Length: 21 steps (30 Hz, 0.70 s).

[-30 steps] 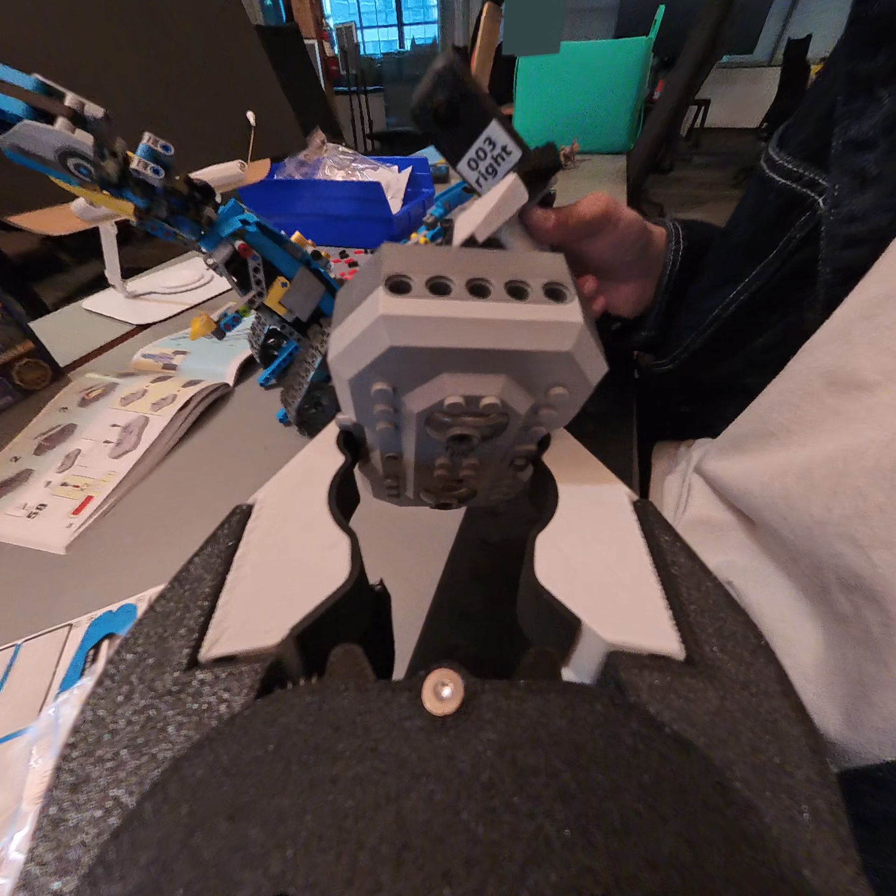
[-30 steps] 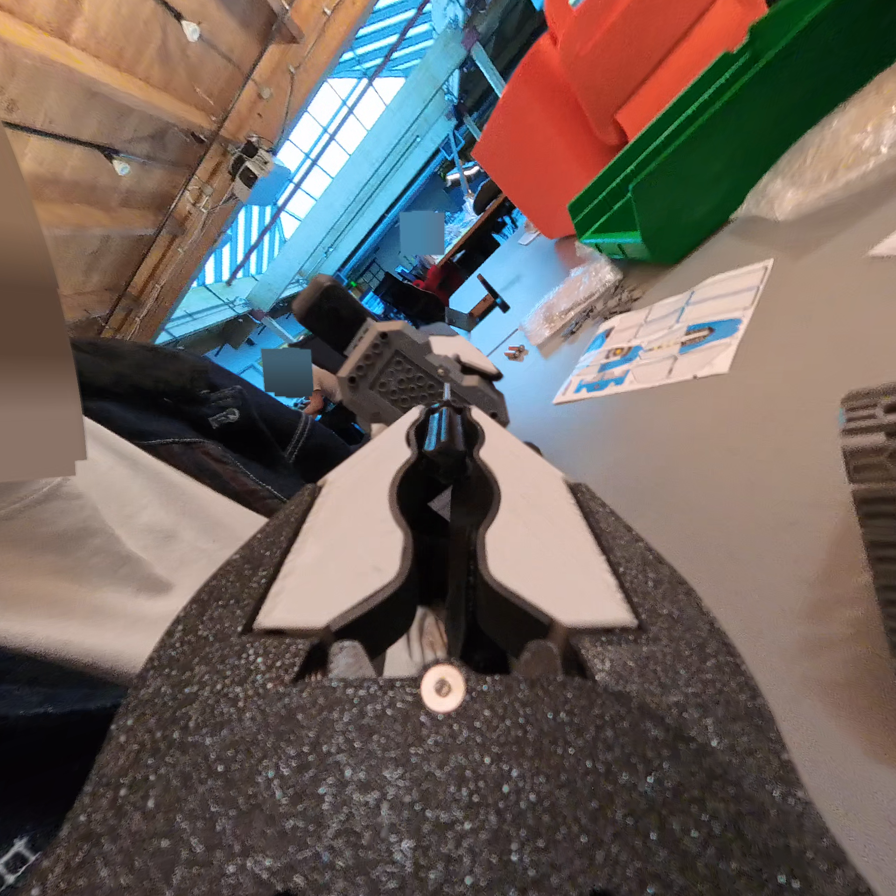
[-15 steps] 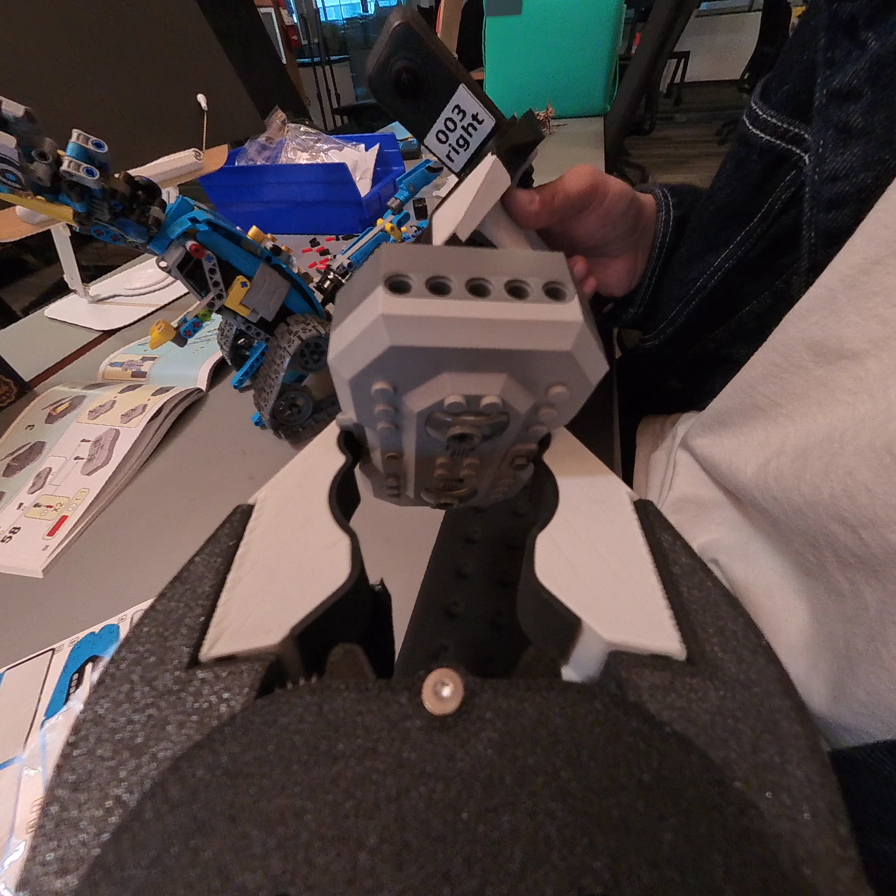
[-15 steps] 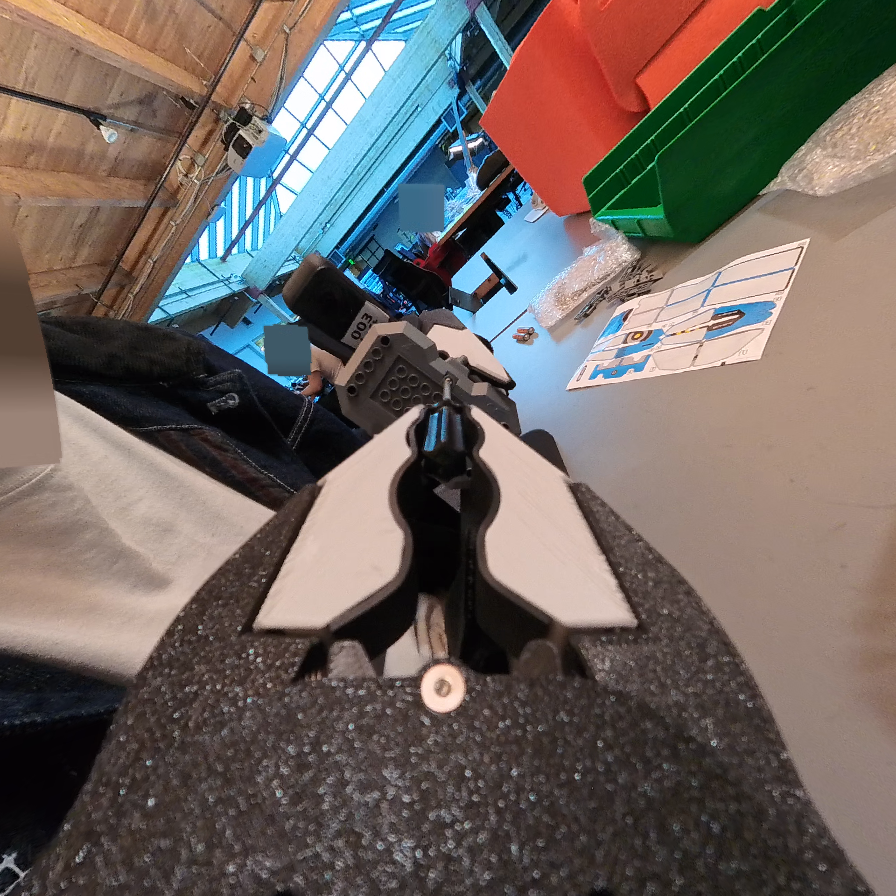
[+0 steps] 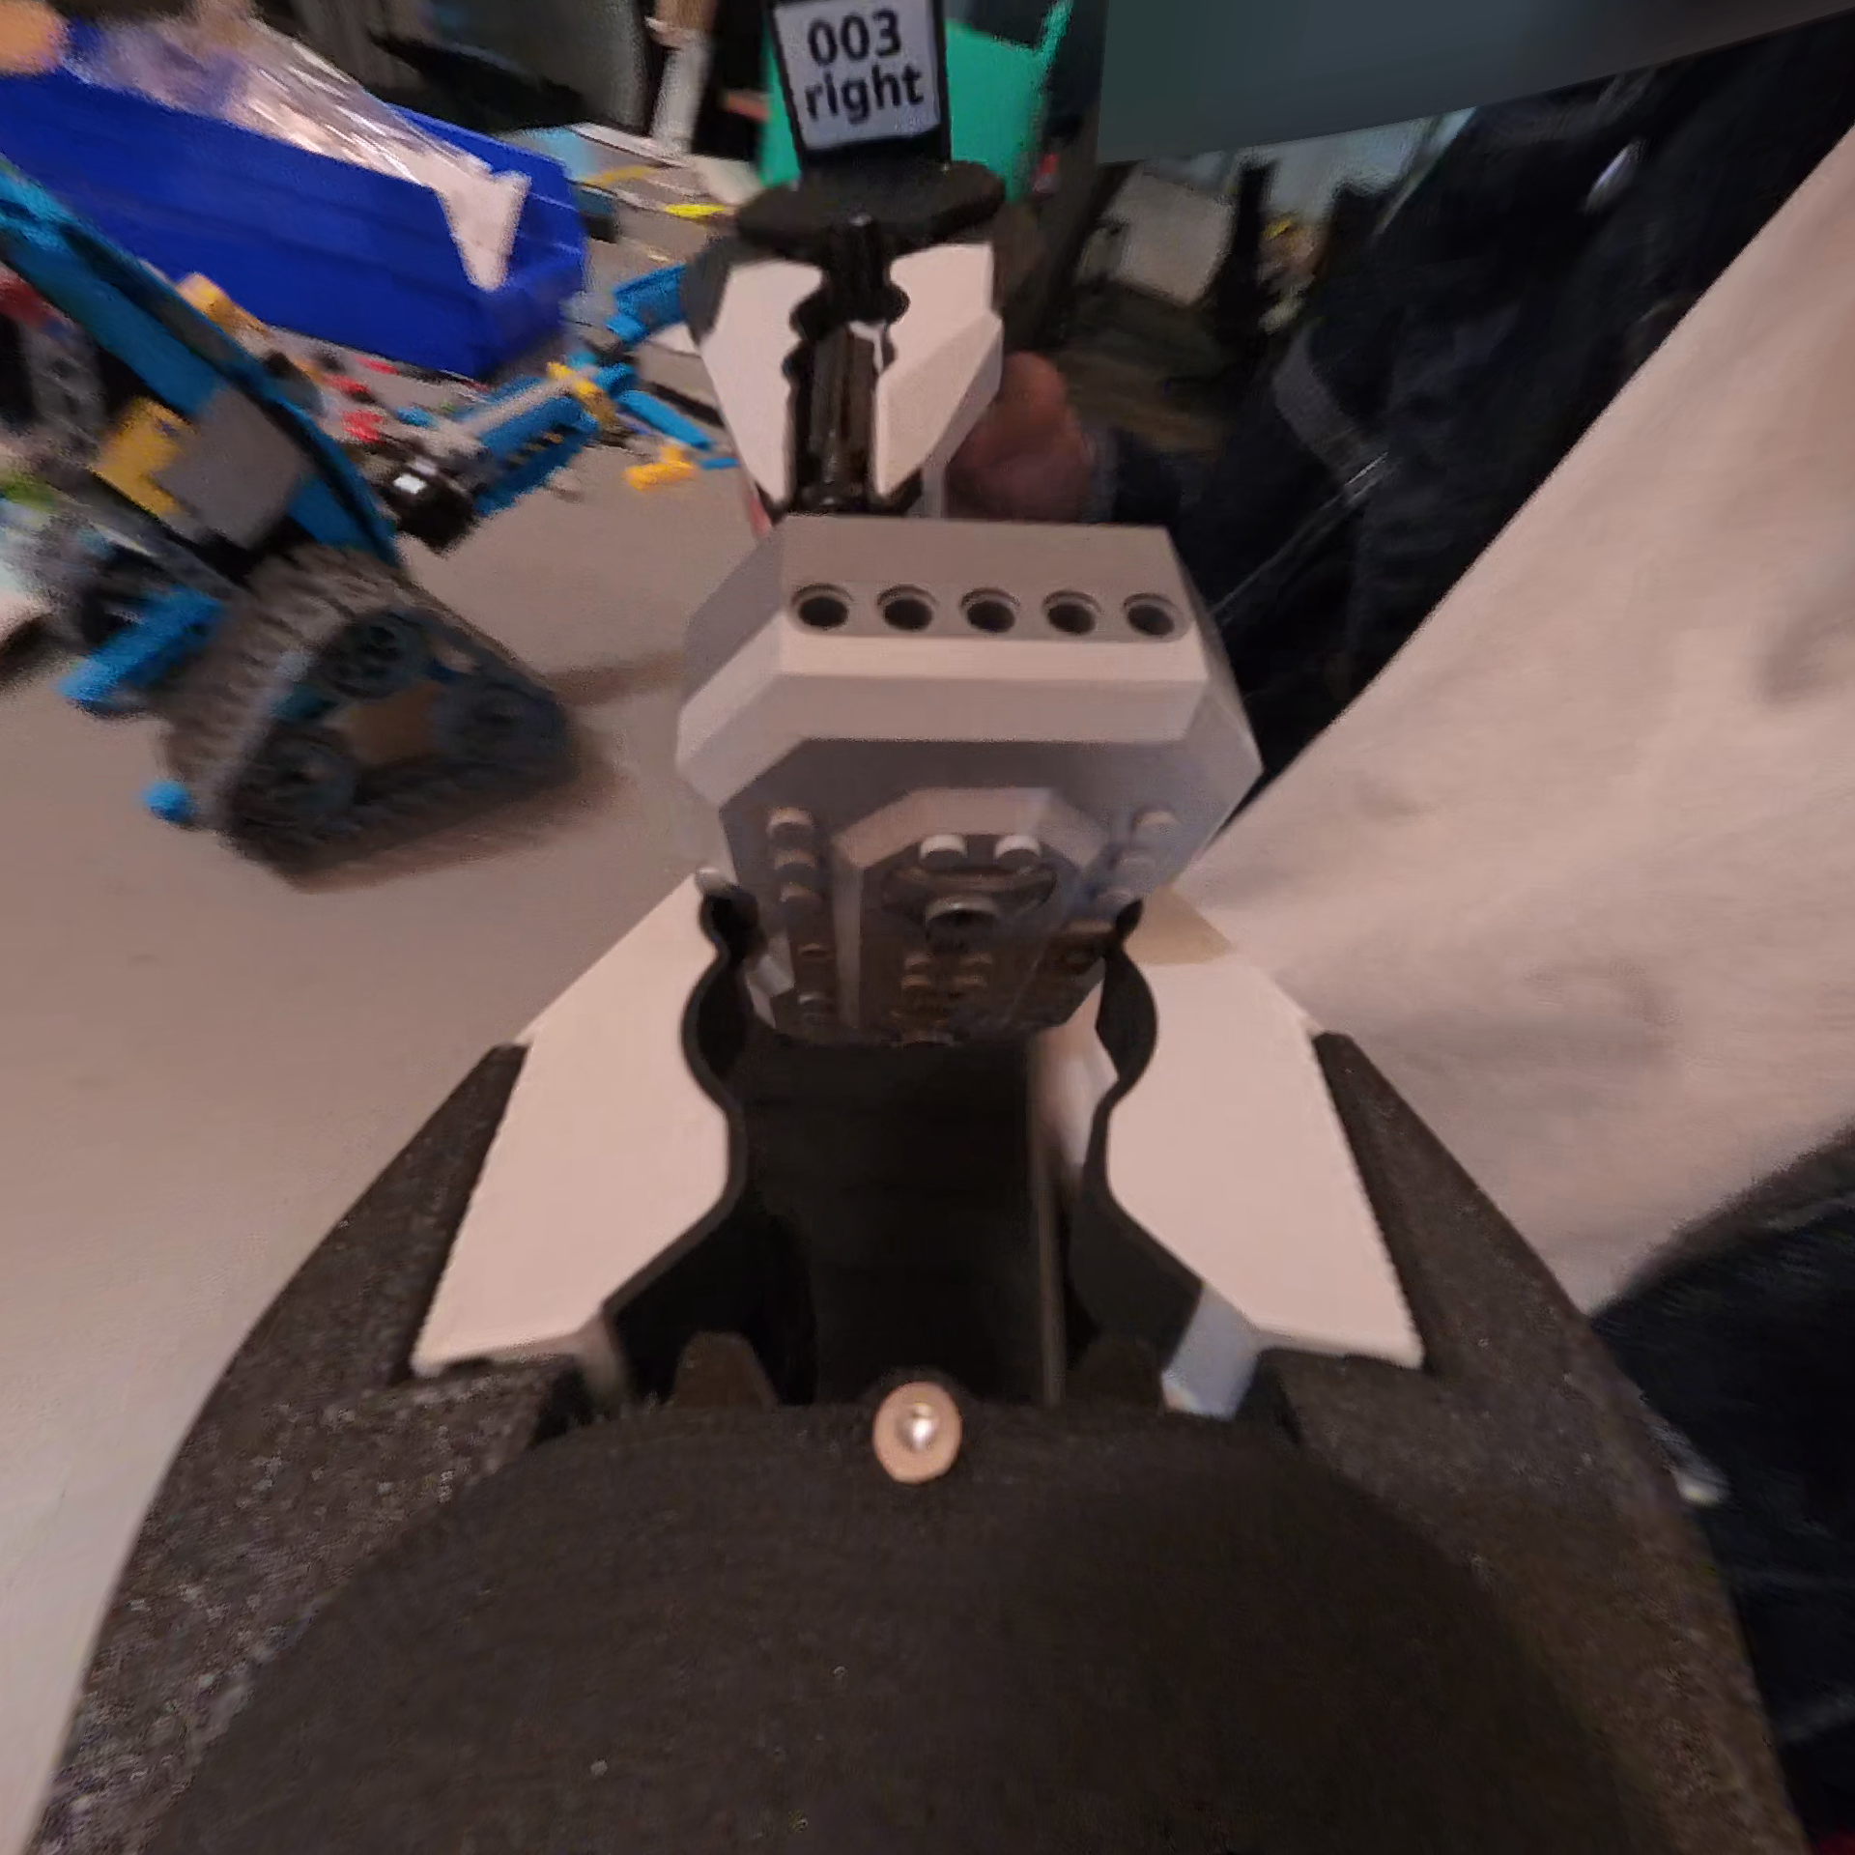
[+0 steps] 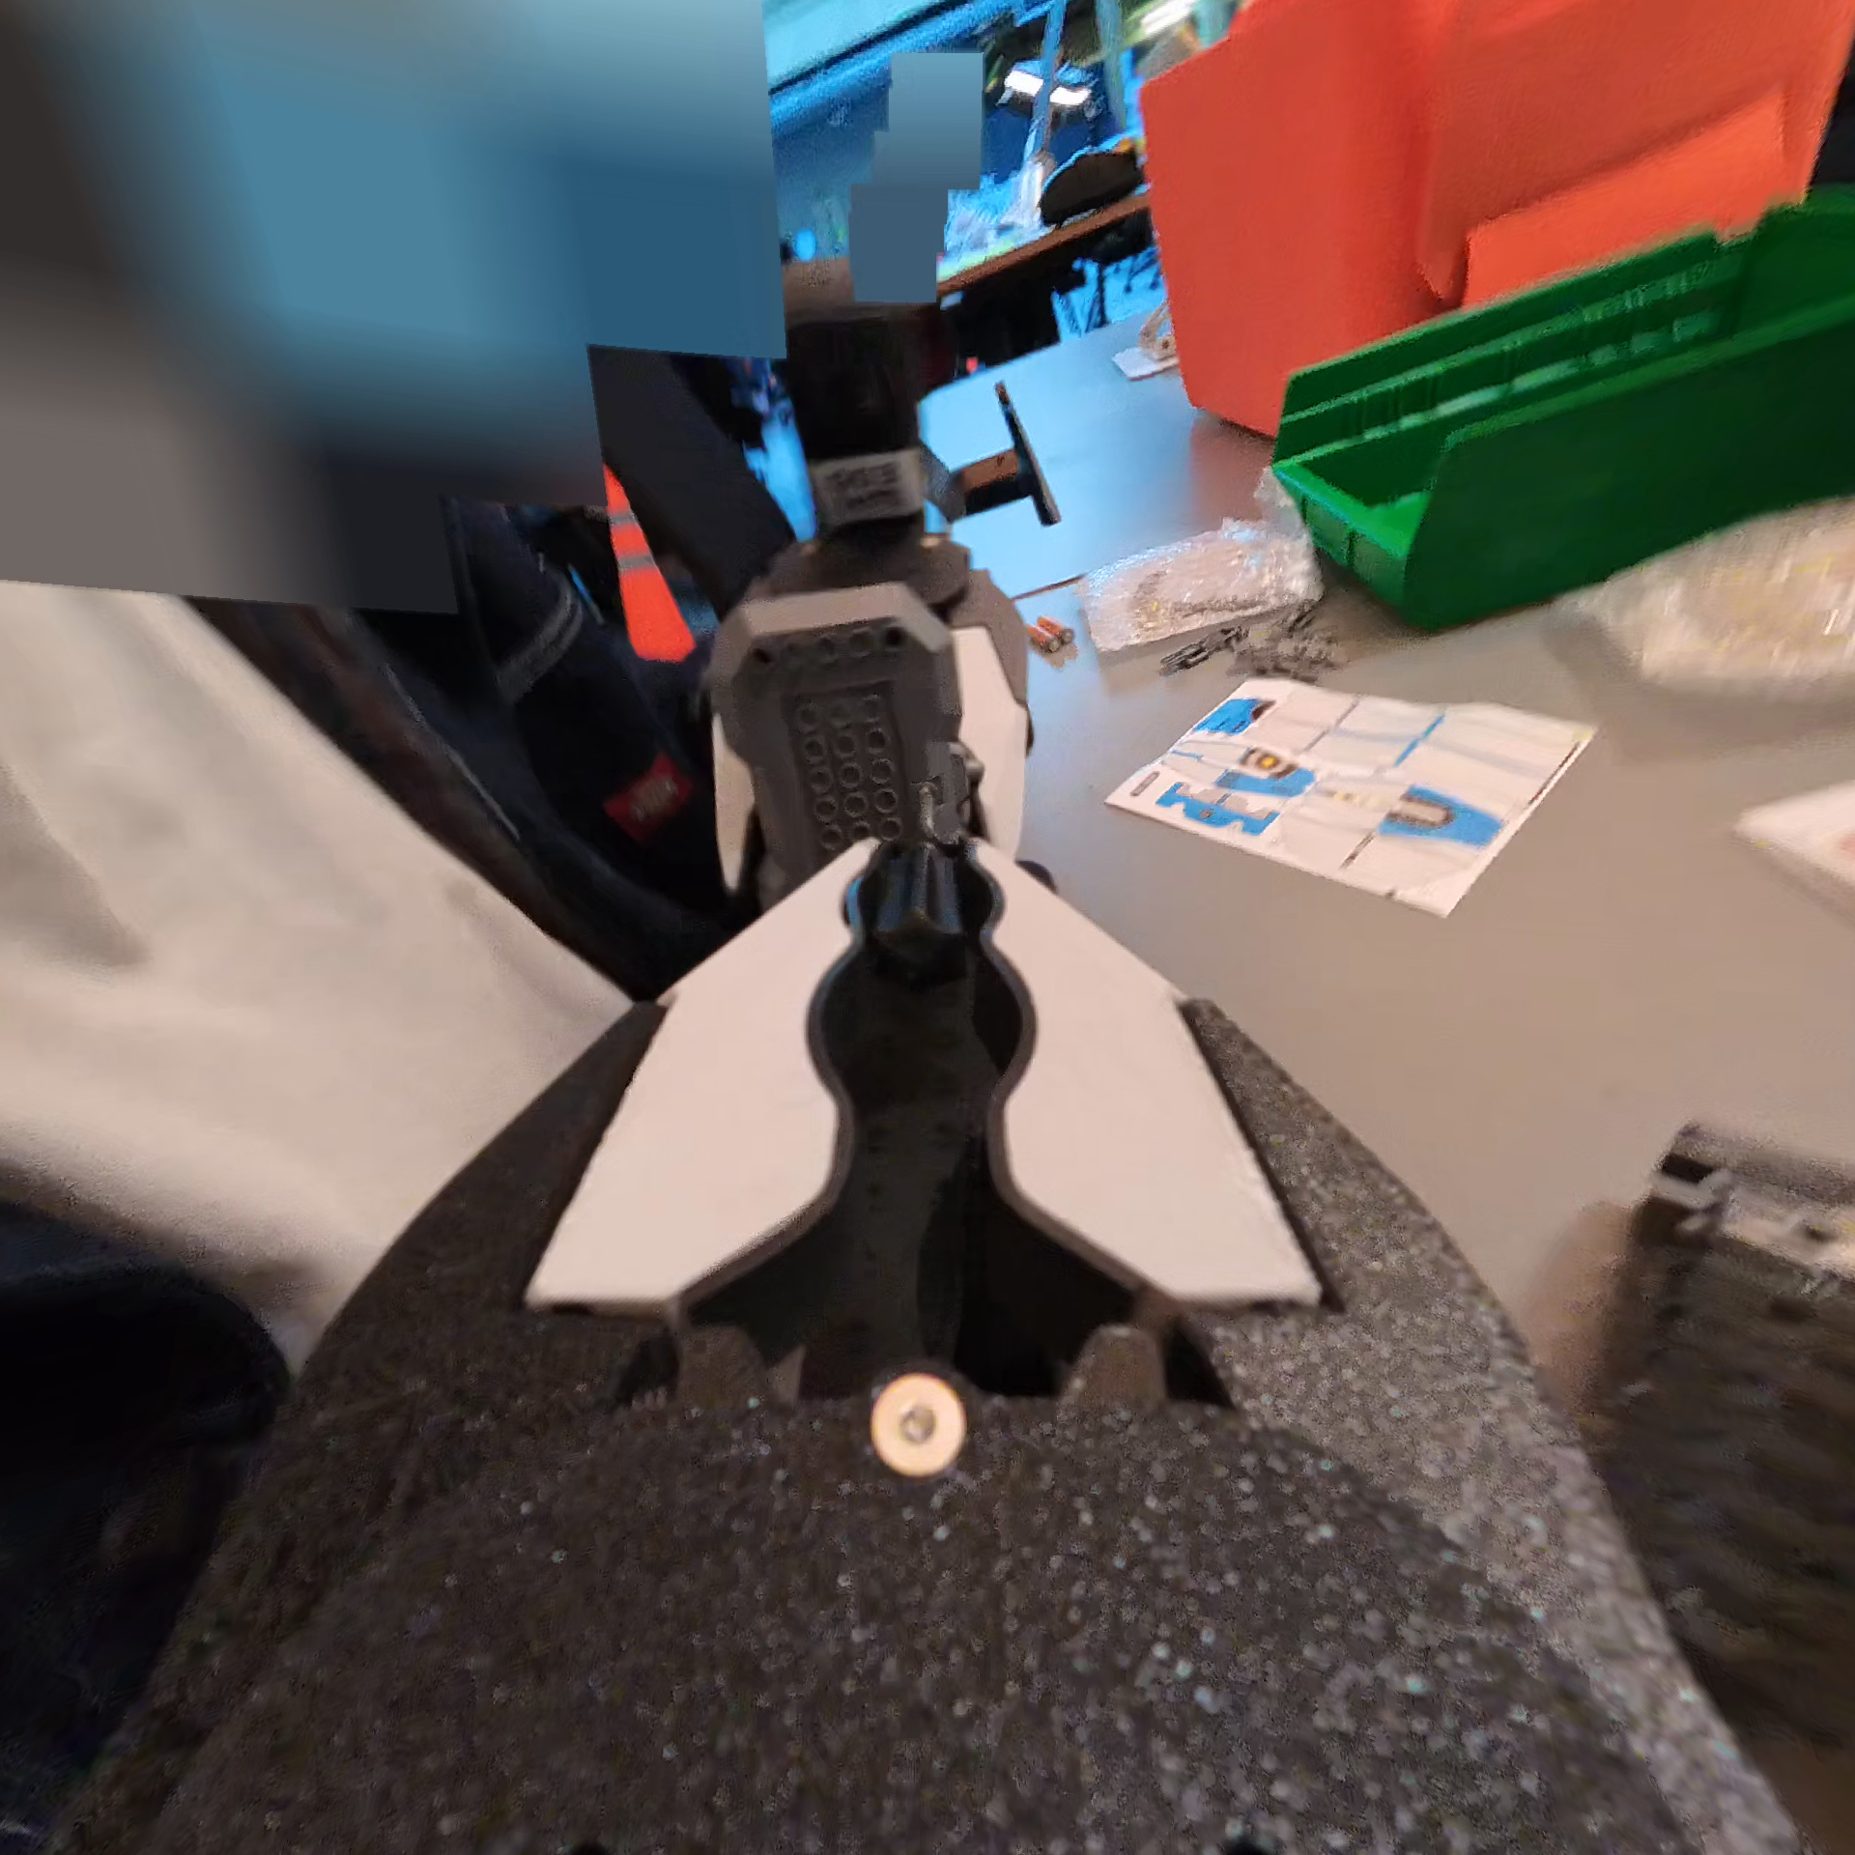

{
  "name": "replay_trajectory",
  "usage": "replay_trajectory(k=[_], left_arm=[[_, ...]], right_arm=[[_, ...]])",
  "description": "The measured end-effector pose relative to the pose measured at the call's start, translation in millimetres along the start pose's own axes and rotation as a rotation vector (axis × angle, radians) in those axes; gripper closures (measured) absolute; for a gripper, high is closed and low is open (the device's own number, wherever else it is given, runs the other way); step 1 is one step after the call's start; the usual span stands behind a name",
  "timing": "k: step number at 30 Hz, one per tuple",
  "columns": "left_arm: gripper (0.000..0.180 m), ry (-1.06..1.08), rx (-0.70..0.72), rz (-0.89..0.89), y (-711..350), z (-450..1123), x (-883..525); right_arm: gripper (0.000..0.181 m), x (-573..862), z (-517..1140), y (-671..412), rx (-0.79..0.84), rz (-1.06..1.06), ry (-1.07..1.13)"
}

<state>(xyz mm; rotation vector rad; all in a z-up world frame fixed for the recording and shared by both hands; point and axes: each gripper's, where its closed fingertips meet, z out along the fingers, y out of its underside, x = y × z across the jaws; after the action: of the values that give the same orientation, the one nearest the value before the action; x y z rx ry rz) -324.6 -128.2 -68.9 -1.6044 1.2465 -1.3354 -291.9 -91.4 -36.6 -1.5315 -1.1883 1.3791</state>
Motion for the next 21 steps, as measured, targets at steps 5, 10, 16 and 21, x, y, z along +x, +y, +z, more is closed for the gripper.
replay_trajectory(k=[5, 10, 16, 21], left_arm=[[0.112, 0.368, 0.036, -0.309, -9.1, -5.8, 32.5], [0.111, 0.553, 0.125, -0.466, -31.2, -13.6, 41.1], [0.111, 0.518, 0.181, -0.441, -29.5, -12.0, 32.3], [0.111, -0.073, 0.106, 0.07, -14.2, -2.3, -12.8]], right_arm=[[0.17, -36.5, 3.9, -7.5, -0.111, -0.769, 0.002], [0.168, -54.2, 4.7, -21.3, -0.106, -1.115, 0.016], [0.169, -48.2, -0.6, -31.6, -0.098, -0.969, 0.039], [0.169, -11.4, -14.6, -45.6, 0.15, -0.215, 0.07]])
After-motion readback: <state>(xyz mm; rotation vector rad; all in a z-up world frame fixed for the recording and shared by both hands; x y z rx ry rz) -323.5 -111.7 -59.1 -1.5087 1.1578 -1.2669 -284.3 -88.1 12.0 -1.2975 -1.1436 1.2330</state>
